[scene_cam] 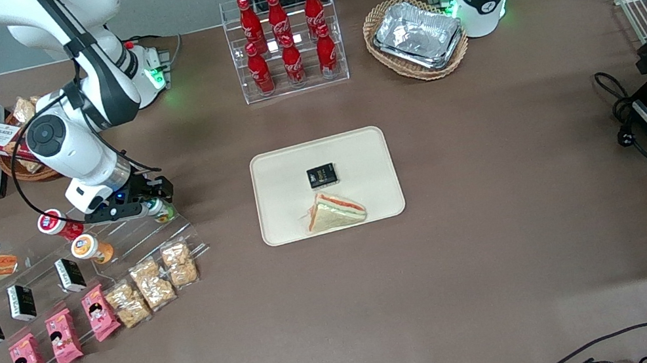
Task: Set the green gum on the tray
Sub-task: 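Lower the right gripper and grasp the green-labelled gum bottle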
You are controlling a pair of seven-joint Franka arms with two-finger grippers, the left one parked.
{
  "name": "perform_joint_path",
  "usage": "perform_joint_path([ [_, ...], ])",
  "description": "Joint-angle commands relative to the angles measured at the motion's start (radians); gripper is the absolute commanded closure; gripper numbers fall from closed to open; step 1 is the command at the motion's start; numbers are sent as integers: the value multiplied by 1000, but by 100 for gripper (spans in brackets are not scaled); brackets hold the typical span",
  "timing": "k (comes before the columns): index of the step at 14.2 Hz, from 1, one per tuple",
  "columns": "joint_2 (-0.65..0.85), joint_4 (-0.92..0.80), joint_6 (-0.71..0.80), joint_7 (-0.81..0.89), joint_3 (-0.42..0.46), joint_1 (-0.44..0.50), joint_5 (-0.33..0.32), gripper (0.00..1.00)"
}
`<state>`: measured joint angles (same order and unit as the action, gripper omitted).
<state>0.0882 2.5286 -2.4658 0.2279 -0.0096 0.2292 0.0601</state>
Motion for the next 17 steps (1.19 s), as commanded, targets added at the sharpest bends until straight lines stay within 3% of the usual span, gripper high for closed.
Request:
perform_joint_path([
  [1, 8, -4, -19, -36, -9, -7, -20, 47],
  [4, 18, -37, 4, -102, -13, -48, -19, 55],
  [6, 25, -109, 98, -145, -16, -68, -19, 55],
  [17, -160, -957, 997, -263, -90, -80, -6, 55],
])
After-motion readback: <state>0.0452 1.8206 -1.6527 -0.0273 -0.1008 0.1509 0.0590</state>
